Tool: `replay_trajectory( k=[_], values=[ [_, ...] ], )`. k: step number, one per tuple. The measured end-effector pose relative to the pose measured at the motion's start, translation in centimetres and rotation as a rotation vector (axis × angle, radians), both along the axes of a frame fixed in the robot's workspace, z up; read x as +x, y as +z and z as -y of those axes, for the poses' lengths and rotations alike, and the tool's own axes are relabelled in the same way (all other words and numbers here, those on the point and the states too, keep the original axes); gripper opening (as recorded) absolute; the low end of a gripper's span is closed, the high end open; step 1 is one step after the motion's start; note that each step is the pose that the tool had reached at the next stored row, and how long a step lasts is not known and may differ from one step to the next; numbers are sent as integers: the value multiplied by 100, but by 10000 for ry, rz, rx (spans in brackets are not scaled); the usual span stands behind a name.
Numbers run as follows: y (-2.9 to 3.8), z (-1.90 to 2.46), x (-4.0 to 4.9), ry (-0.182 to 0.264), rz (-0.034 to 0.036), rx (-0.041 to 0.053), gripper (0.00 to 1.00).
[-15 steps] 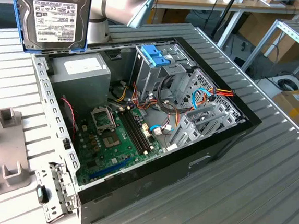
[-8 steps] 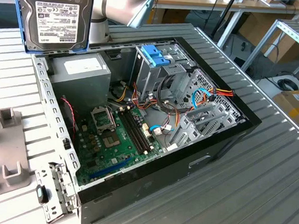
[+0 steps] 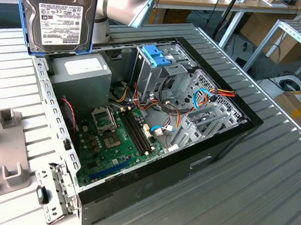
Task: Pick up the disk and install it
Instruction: 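Pick up the disk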
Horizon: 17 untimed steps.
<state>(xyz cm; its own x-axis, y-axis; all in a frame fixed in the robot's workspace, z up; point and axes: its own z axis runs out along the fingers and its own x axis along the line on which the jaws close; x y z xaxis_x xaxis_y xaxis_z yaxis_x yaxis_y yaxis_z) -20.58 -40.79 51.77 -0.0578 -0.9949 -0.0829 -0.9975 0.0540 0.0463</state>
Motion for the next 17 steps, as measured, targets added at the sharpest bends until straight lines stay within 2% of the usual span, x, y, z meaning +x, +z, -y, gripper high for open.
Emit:
replay_trajectory(
  k=[17],
  values=[
    [-4,86,61,-1,0,0,37]
  ],
)
